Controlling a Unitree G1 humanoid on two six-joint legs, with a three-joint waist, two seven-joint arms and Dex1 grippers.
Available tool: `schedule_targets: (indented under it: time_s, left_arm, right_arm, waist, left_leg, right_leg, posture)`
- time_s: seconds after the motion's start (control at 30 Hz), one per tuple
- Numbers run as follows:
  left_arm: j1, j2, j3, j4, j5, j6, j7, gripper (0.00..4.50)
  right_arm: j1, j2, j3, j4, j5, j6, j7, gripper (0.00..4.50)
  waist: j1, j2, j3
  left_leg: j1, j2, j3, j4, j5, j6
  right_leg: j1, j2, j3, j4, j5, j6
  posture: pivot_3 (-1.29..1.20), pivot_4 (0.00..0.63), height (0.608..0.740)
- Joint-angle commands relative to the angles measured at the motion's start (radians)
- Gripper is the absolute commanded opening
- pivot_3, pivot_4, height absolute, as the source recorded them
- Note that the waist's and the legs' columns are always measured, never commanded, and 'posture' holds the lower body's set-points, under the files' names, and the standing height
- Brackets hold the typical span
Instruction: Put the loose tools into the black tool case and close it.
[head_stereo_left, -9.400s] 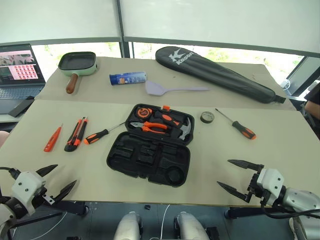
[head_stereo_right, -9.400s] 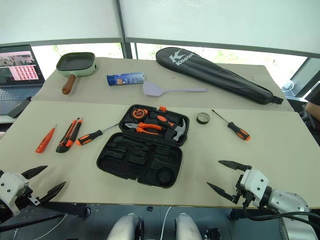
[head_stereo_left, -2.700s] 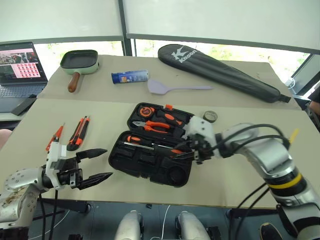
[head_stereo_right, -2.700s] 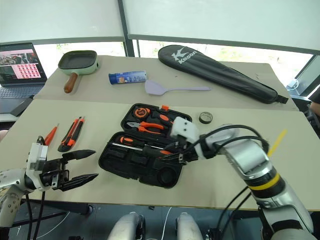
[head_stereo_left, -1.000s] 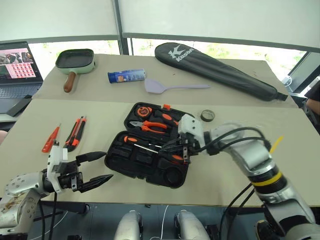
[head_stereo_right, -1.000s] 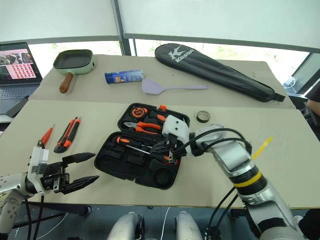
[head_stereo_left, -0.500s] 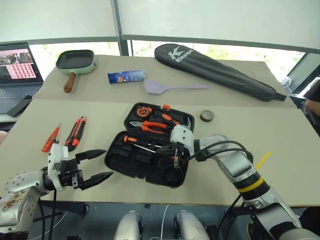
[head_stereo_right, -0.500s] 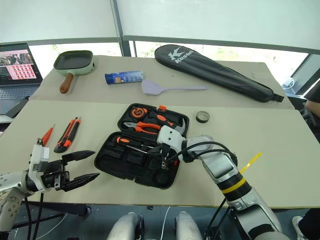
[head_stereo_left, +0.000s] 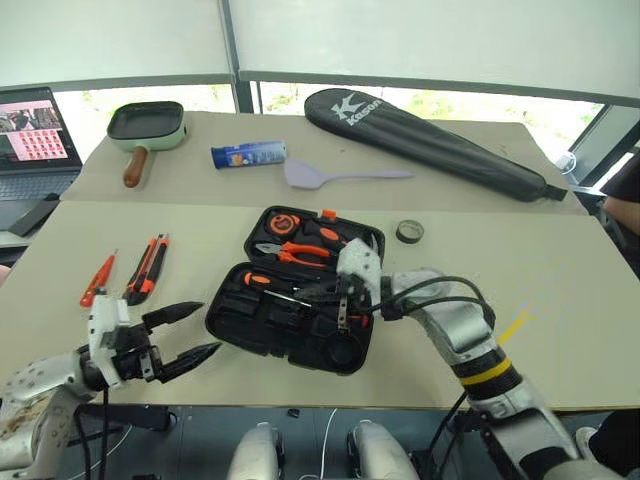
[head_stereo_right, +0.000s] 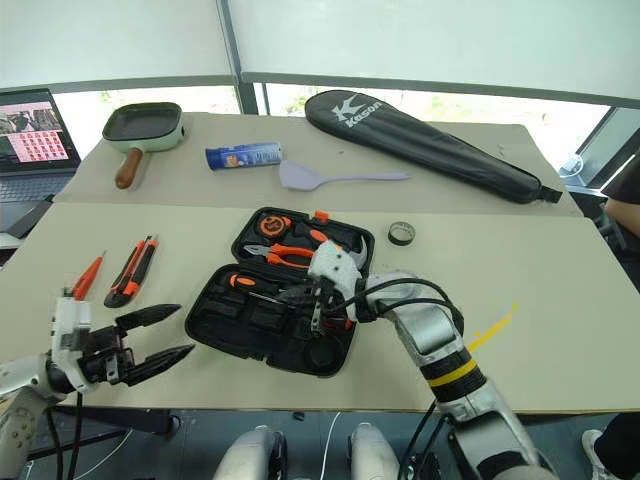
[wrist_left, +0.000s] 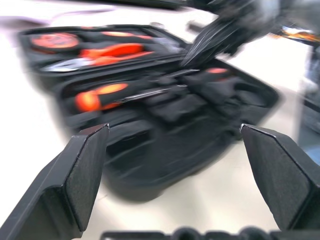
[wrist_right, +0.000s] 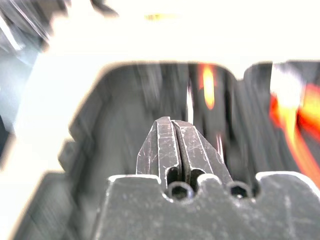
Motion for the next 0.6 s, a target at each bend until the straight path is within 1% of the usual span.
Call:
schedule_targets:
  time_s: [0.03, 0.1, 0.13, 0.17, 0.2, 0.23, 0.27, 0.3, 0.33, 0.4, 0.47, 0.53, 0.6]
  left_arm:
    - [0.087, -0.043, 0.163, 0.056, 0.006, -0.042, 0.098, 4.50]
    - [0.143, -0.064, 0.223, 0.068, 0.020, -0.036, 0.154, 4.50]
    - [0.173, -0.070, 0.250, 0.066, 0.027, -0.006, 0.204, 4.50]
    - [0.198, -0.076, 0.276, 0.063, 0.029, 0.024, 0.257, 4.50]
    - [0.224, -0.101, 0.322, 0.057, 0.012, 0.037, 0.311, 4.50]
    - [0.239, -0.118, 0.353, 0.051, -0.003, 0.044, 0.345, 4.50]
    - [0.263, -0.142, 0.393, 0.046, -0.012, 0.059, 0.397, 4.50]
    - [0.283, -0.164, 0.430, 0.044, -0.017, 0.083, 0.457, 4.50]
    - [0.302, -0.181, 0.456, 0.046, -0.014, 0.093, 0.496, 4.50]
    - [0.327, -0.210, 0.487, 0.051, -0.010, 0.071, 0.517, 4.50]
    - [0.334, -0.217, 0.500, 0.069, 0.011, 0.042, 0.531, 4.50]
    - [0.313, -0.191, 0.509, 0.094, 0.030, 0.043, 0.563, 4.50]
    - [0.240, -0.132, 0.521, 0.100, -0.032, 0.115, 0.594, 4.50]
  right_arm:
    - [0.132, -0.110, -0.118, -0.098, 0.027, -0.115, 0.055, 1.43]
    - [0.205, -0.135, -0.157, -0.125, 0.050, -0.178, 0.080, 2.23]
    - [0.239, -0.143, -0.176, -0.131, 0.065, -0.210, 0.095, 2.52]
    - [0.267, -0.148, -0.195, -0.133, 0.070, -0.243, 0.104, 2.98]
    - [0.304, -0.143, -0.230, -0.132, 0.094, -0.296, 0.122, 3.25]
    - [0.328, -0.141, -0.252, -0.129, 0.109, -0.333, 0.132, 3.67]
    - [0.355, -0.113, -0.298, -0.121, 0.140, -0.396, 0.129, 3.91]
    - [0.380, -0.089, -0.338, -0.112, 0.163, -0.448, 0.118, 4.23]
    - [0.412, -0.094, -0.355, -0.110, 0.160, -0.464, 0.117, 4.41]
    - [0.481, -0.115, -0.360, -0.127, 0.190, -0.432, 0.143, 4.41]
    - [0.540, -0.126, -0.344, -0.153, 0.218, -0.422, 0.174, 4.41]
    - [0.574, -0.115, -0.332, -0.178, 0.227, -0.447, 0.175, 4.41]
    - [0.554, -0.094, -0.325, -0.225, 0.260, -0.418, 0.122, 4.41]
  waist:
    - [0.006, -0.002, -0.001]
    - [0.006, -0.003, -0.002]
    - [0.005, -0.004, -0.001]
    - [0.004, -0.004, -0.001]
    - [0.002, -0.003, -0.001]
    - [0.002, -0.003, -0.001]
    - [0.000, -0.004, -0.001]
    - [0.000, -0.005, -0.001]
    - [-0.001, -0.005, -0.001]
    - [0.000, -0.005, 0.000]
    - [0.005, -0.006, 0.000]
    - [0.010, -0.006, 0.001]
    - [0.012, -0.006, 0.001]
  left_leg:
    - [0.000, 0.000, -0.001, 0.000, 0.000, 0.000]
    - [0.000, 0.000, -0.001, -0.001, 0.000, 0.000]
    - [0.000, -0.001, -0.001, -0.001, 0.000, 0.000]
    - [0.000, -0.001, -0.001, -0.001, 0.000, 0.000]
    - [0.000, -0.001, -0.001, -0.001, 0.000, 0.000]
    - [0.000, 0.000, -0.001, -0.001, 0.000, 0.000]
    - [0.001, 0.000, -0.002, -0.001, 0.000, 0.000]
    - [0.003, 0.000, -0.002, -0.001, 0.000, 0.000]
    - [0.004, 0.001, -0.002, -0.001, 0.000, 0.000]
    - [0.008, 0.001, -0.002, -0.002, -0.001, 0.000]
    - [0.013, 0.000, -0.002, -0.003, -0.001, -0.001]
    - [0.014, 0.000, -0.001, -0.003, -0.001, -0.001]
    - [0.016, 0.002, -0.001, -0.003, -0.002, -0.003]
  right_leg:
    - [0.001, -0.001, -0.001, -0.002, 0.000, 0.001]
    - [0.002, -0.002, -0.001, -0.005, 0.000, 0.001]
    - [0.002, -0.002, -0.001, -0.005, 0.000, 0.001]
    - [0.002, -0.002, -0.001, -0.005, 0.000, 0.001]
    - [0.001, -0.002, -0.001, -0.005, 0.000, 0.001]
    - [0.001, -0.001, -0.001, -0.004, 0.000, 0.001]
    - [0.002, -0.001, -0.001, -0.003, 0.000, 0.001]
    - [0.003, -0.001, -0.001, -0.004, 0.000, 0.001]
    - [0.005, -0.001, -0.001, -0.004, 0.000, 0.001]
    - [0.009, -0.001, -0.001, -0.005, -0.001, 0.001]
    - [0.015, -0.002, -0.001, -0.008, -0.001, 0.001]
    - [0.016, -0.003, -0.003, -0.009, -0.003, -0.001]
    - [0.016, -0.003, -0.004, -0.010, -0.007, -0.008]
  posture:
    - [0.00, 0.150, 0.740]
    - [0.00, 0.150, 0.740]
    - [0.00, 0.150, 0.740]
    - [0.00, 0.150, 0.740]
    - [0.00, 0.150, 0.740]
    - [0.00, 0.150, 0.740]
    - [0.00, 0.150, 0.740]
    - [0.00, 0.150, 0.740]
    - [0.00, 0.150, 0.740]
    - [0.00, 0.150, 0.740]
    - [0.00, 0.150, 0.740]
    - [0.00, 0.150, 0.740]
    - [0.00, 0.150, 0.740]
